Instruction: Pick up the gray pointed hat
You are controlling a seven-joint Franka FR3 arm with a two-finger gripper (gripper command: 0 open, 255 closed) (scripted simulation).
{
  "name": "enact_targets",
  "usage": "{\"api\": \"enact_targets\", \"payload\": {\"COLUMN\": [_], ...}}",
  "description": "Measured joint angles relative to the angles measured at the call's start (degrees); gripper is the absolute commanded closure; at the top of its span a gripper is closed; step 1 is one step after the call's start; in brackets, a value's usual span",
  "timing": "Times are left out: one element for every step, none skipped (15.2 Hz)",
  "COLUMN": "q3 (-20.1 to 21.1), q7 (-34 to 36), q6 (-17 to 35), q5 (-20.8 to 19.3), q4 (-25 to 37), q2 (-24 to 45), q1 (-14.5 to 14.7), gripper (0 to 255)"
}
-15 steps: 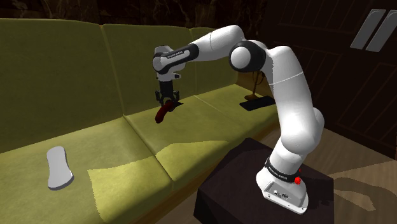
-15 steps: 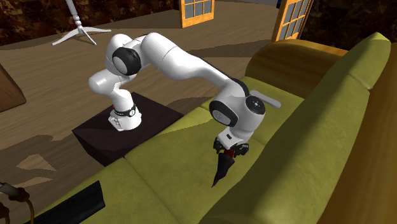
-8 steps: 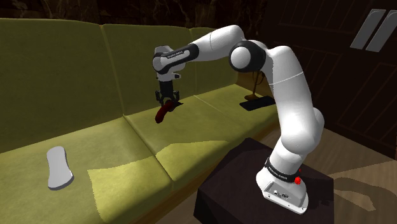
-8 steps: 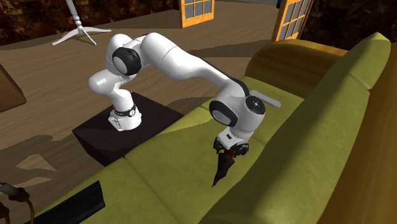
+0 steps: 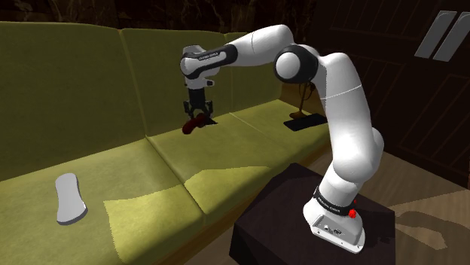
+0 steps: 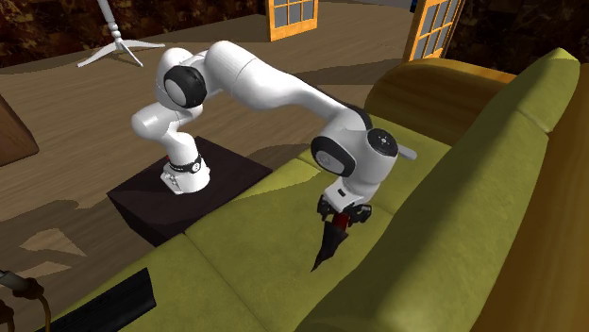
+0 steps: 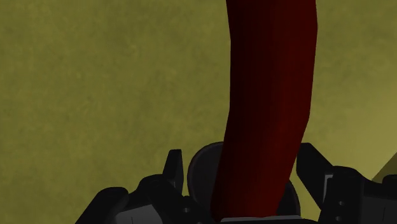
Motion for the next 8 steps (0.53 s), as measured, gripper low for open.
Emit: {"api": "enact_targets", "payload": {"q3": [0.02,0.05,0.08,0.06,0.06,0.08,0.09,0.11], "q7": [0.05,0.12,0.18,0.06,0.04,0.12,0.11,0.17], "q6": [-0.62,-1.26,-1.91,-2.70,-3.31,-4.07,-4.55,-4.87], "q5": [0.01,0.04,0.06,0.06,0.08,0.08,0.10,0.12], "q4": [0.50,0.79,1.30,1.90,2.27,3.03,3.22,3.29], "q2": [-0.12,-0.47,-0.62,-0.81,-1.05,-1.07,-1.35,-1.60], "q1": [0.03,0.06,0.10,0.01,-0.03,0.03,0.01,0.04], "gripper": [255,255,255,255,255,255,255,255]}}
